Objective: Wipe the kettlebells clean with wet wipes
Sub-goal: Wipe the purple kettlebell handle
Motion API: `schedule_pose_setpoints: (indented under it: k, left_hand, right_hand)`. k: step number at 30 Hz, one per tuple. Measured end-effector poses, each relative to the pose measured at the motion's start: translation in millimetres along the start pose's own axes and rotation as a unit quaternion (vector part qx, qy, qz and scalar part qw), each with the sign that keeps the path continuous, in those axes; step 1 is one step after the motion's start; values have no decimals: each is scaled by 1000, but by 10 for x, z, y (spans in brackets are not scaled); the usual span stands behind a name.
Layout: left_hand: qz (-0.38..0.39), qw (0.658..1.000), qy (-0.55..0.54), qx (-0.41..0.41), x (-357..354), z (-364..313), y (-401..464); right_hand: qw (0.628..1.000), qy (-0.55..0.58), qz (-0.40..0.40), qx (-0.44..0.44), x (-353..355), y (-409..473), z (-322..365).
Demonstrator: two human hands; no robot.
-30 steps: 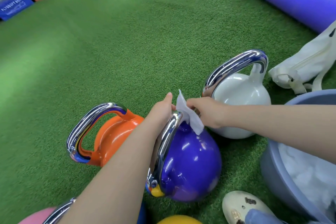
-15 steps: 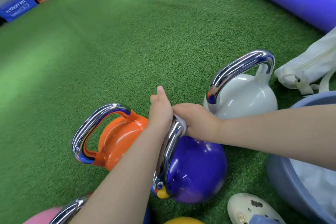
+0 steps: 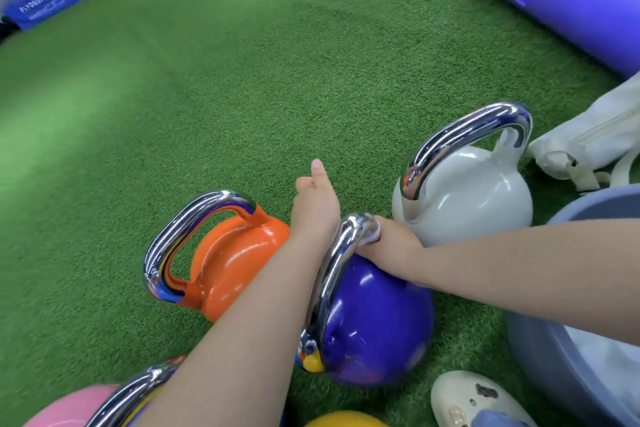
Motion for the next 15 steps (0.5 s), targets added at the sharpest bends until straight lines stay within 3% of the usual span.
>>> schedule_pose_setpoints:
  k: [3,8,11,13,15]
  left_hand:
    - [-8,1000,5,-5,6,-26,-9]
    - [-7,1000,13,-5,-1,-23,11]
    - [-9,1000,13,-11,9,-24,7]
    - [-21,999,12,-25,38,-49,-12]
    - [-39,998,-42,-34,91,-23,-6]
  right_hand:
    - [998,6,-49,-28,11,-40,9]
    - [990,2,-63,-125,-206,-168,-40]
    - [986,-84,-47,-139,-404,-213,2]
    - [989,-69,-46,-121,-420,-319,24]
    - [996,-40,-66,-50,-392,-442,98]
Point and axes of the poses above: each hand's wrist, its own y-axis towards the middle knuckle, its own x-axis out of the back of the hand, z = x × y, the point moved 8 cm from there along y, towards the middle knuckle, and after that the axes turned 14 degrees about z, right-handed, at the moved point
